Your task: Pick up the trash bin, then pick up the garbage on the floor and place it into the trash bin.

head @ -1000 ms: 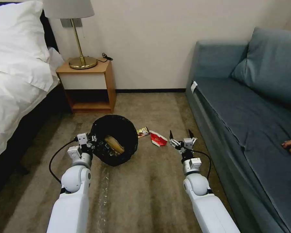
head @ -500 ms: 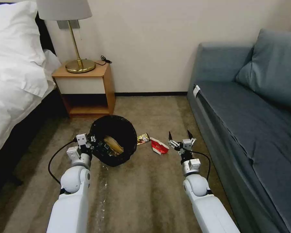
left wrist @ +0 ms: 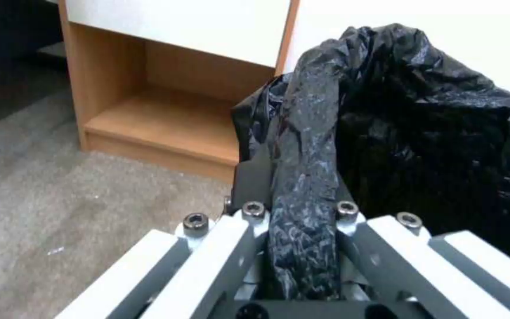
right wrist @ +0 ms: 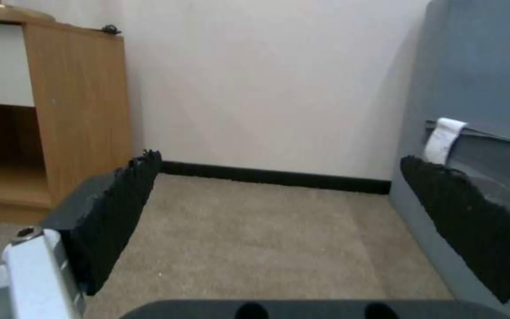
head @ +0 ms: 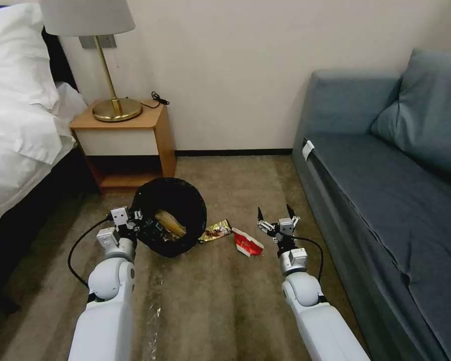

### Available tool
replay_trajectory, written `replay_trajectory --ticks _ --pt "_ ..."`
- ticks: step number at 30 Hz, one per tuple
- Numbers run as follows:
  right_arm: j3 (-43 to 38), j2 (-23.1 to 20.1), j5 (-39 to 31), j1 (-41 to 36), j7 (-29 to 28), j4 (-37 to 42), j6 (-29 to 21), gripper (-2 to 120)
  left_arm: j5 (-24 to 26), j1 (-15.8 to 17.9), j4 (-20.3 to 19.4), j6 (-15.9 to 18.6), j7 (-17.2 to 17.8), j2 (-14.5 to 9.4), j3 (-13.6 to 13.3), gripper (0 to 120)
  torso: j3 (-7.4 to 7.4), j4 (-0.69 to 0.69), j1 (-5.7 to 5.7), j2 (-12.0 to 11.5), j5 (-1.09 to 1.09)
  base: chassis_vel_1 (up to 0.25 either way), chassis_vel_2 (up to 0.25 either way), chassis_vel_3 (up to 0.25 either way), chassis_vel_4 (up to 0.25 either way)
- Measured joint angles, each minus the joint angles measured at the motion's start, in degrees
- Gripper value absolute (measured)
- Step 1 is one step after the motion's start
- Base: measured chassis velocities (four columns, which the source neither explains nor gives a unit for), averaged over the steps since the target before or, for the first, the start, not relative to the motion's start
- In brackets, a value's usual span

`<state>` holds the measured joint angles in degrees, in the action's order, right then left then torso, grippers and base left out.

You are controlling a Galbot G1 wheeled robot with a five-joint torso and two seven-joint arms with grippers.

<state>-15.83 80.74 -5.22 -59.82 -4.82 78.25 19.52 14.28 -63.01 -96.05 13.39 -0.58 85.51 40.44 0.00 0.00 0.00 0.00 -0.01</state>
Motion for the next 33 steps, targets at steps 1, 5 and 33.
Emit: replay_trajectory --ticks 1,5,33 --pt "0.0 0.0 0.0 0.0 0.0 0.0 0.0 100 0.0 0.0 0.0 0.0 0.0 0.0 0.0 4 0.0 0.0 0.0 0.0 0.0 -0.124 0.124 0.139 -0.131" --pt "0.54 -0.09 0.96 0.06 0.4 -0.48 0.74 100 0.0 -0.21 -0.16 -0.06 -0.04 0.07 0.37 4 0.0 0.01 0.0 0.0 0.01 -0.124 0.132 0.133 -0.142" --pt "11.66 -7.15 -0.21 16.01 34.84 -24.72 -5.36 100 0.02 -0.76 -0.59 -0.02 -0.09 0.2 1.65 4 0.0 0.01 0.0 0.0 0.01 -0.014 0.01 0.011 -0.014"
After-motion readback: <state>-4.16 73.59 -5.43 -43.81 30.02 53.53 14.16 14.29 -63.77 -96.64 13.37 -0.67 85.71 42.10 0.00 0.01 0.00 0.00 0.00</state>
